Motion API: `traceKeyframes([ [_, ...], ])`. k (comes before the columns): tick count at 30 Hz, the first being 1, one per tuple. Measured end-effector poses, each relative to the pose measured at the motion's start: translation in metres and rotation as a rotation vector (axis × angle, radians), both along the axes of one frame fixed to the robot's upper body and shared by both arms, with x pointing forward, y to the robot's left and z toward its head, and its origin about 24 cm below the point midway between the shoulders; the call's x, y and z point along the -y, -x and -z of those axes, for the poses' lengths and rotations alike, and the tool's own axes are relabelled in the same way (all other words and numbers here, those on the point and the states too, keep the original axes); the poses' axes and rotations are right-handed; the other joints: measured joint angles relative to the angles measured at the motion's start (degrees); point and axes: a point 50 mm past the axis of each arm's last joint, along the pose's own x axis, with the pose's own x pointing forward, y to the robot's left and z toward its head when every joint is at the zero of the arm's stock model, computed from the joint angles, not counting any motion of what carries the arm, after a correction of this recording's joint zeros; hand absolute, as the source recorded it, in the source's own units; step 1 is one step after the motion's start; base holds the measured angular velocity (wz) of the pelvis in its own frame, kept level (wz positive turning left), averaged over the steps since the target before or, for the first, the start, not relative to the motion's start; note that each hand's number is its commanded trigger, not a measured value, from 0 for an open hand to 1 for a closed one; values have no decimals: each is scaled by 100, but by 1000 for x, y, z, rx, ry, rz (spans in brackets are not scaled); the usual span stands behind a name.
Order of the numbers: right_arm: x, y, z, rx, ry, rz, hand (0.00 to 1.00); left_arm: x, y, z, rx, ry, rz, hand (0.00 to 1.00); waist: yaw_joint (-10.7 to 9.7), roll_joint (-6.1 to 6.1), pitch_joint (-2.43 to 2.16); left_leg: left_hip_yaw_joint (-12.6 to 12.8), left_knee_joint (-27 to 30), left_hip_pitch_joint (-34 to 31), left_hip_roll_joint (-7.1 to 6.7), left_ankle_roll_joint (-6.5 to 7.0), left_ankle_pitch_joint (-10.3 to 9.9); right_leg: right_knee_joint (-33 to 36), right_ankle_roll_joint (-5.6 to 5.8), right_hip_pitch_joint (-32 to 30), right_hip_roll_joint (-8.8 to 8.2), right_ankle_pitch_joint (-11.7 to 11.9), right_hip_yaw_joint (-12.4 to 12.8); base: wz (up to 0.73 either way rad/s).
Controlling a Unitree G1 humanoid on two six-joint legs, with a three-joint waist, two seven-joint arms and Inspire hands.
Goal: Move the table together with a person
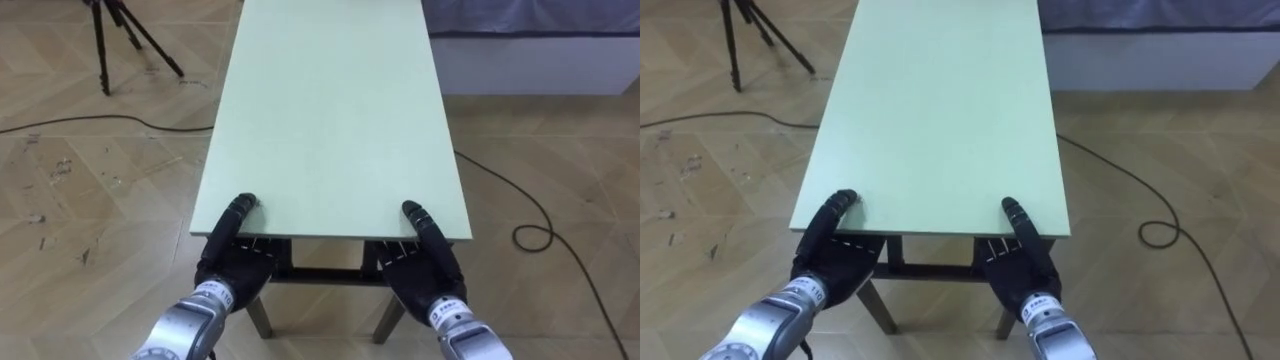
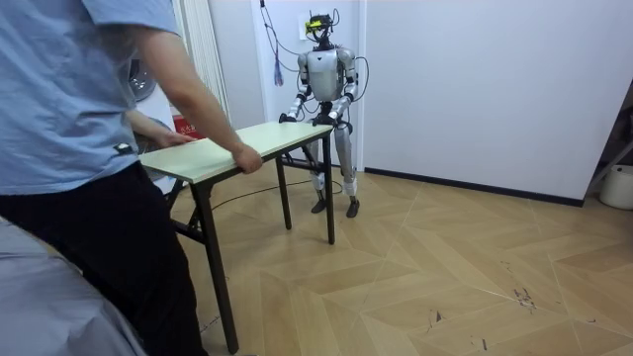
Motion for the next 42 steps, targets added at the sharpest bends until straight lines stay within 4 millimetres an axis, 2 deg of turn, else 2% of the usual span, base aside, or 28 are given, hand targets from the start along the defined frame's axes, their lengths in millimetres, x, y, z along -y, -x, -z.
traceKeyframes([
  [16,-1,0,0,-1,-4,-3,100,0,1,2,0,-1,-7,100,17,6,-6,-40,5,69,-1,0,0,-6,0,73,3,0,-27,1],
  [20,-2,-2,-2,16,-3,-11,100,-1,1,1,26,-13,-11,100,-12,40,-20,-69,5,73,-8,0,0,-6,0,89,-13,0,-143,3],
  [25,-4,-5,-10,56,3,-21,100,-1,-1,-1,87,-33,-19,100,-24,137,-62,-63,12,82,-8,0,0,-6,1,93,18,0,-144,-2],
  [32,-2,-8,-15,78,6,-3,100,3,-2,-5,136,-50,-6,100,-45,147,-62,14,11,88,1,-1,1,-5,1,89,33,-1,-153,-4],
  [36,-5,-9,-28,82,14,-7,100,3,-2,-10,163,-59,-23,100,-46,146,-63,92,22,59,-2,-1,1,-1,0,37,31,0,-128,-3],
  [42,-5,2,-42,126,28,-9,100,8,13,-19,206,-61,-37,100,11,118,-80,107,40,-47,-2,-1,1,20,0,-77,25,0,-144,0],
])
